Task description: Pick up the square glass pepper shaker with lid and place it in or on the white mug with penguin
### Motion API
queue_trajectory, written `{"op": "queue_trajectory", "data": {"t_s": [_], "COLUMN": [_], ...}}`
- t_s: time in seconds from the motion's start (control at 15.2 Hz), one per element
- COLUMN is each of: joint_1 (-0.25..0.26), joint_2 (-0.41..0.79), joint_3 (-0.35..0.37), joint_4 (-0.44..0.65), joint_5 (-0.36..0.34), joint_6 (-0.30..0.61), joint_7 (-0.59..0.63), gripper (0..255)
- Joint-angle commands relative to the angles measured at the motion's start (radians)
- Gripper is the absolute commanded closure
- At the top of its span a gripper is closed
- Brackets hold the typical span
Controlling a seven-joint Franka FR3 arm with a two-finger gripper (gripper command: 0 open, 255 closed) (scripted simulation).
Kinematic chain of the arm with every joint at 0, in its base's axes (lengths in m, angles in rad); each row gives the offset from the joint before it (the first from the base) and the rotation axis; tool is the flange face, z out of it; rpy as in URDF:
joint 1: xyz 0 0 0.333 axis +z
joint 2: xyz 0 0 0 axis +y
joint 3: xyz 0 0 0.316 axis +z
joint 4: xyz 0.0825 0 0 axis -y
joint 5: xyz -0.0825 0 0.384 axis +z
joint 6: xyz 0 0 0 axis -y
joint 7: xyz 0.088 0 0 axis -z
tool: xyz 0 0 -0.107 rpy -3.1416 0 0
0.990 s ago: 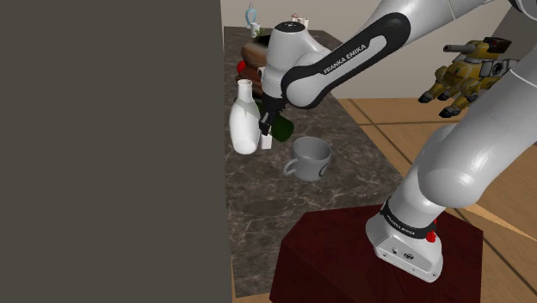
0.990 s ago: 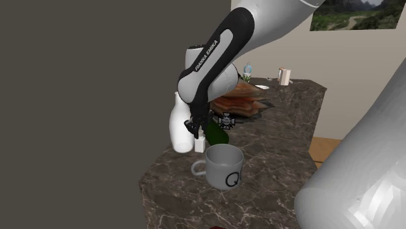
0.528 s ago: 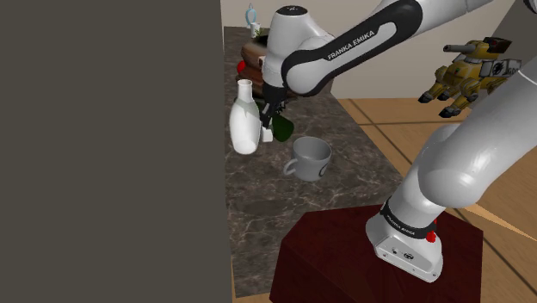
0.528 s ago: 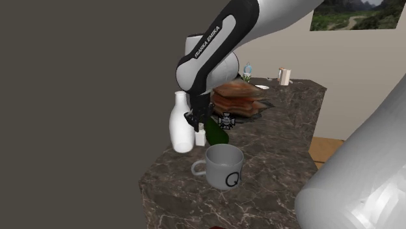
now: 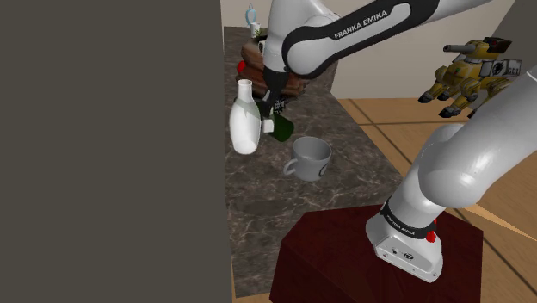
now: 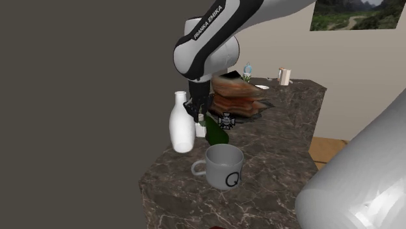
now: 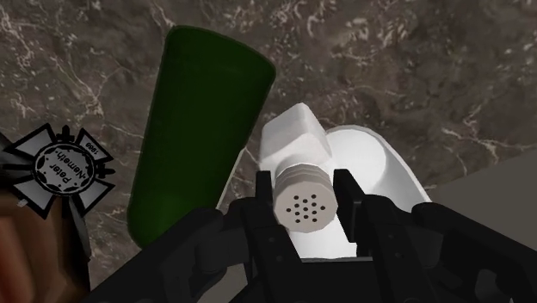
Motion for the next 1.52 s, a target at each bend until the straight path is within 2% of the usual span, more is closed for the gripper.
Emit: {"op": "queue_trajectory", "data": {"t_s": [0.0,1.12,1.45], "joint_1": [0.001,0.008,0.030], "joint_2": [-0.012,-0.068,-0.266], "joint_3": [-0.002,-0.007,0.007], "joint_4": [0.018,0.191,0.067], "joint_5": [0.005,0.028,0.051], "joint_6": [-0.030,-0.257,-0.333], "joint_7": [-0.007,-0.043,-0.030], "gripper": [255,255,255]}}
